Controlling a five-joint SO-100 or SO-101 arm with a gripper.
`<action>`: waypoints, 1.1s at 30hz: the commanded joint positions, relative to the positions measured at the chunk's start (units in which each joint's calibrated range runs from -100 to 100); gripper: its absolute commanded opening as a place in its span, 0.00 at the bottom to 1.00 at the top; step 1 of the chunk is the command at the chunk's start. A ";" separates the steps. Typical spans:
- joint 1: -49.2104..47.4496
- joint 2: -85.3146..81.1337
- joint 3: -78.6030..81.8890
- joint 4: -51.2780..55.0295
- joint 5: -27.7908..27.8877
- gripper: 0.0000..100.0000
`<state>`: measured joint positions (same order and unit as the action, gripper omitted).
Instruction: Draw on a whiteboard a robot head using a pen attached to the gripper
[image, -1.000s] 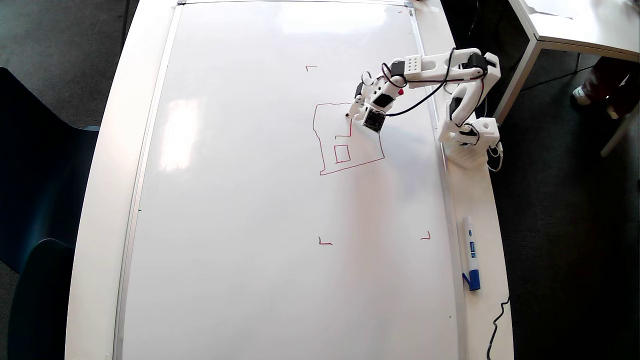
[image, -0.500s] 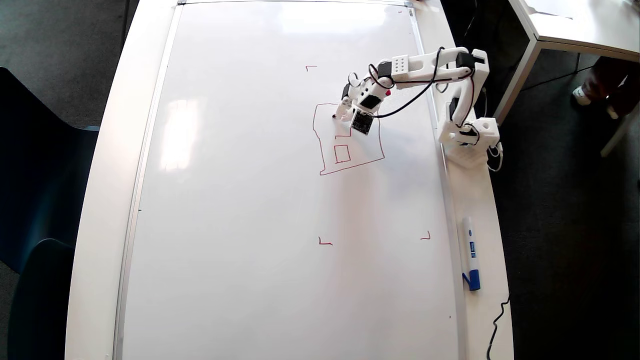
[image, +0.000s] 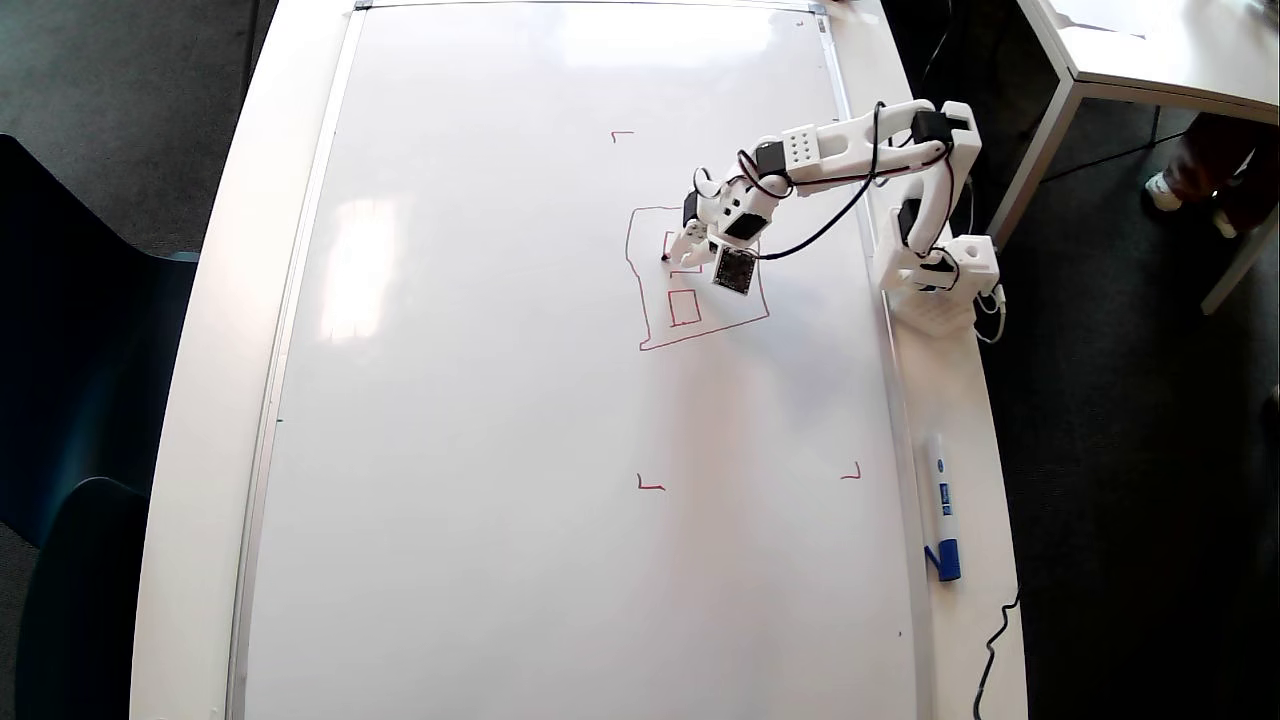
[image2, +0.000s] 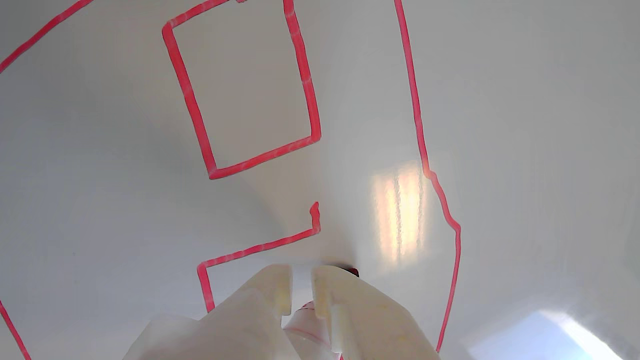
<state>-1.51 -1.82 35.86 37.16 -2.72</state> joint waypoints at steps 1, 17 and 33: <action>-1.33 -1.16 0.32 0.46 -0.07 0.01; -2.73 -2.33 0.95 0.37 -0.07 0.01; -3.39 -26.90 20.65 7.23 -0.12 0.01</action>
<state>-4.15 -24.35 53.40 44.68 -2.72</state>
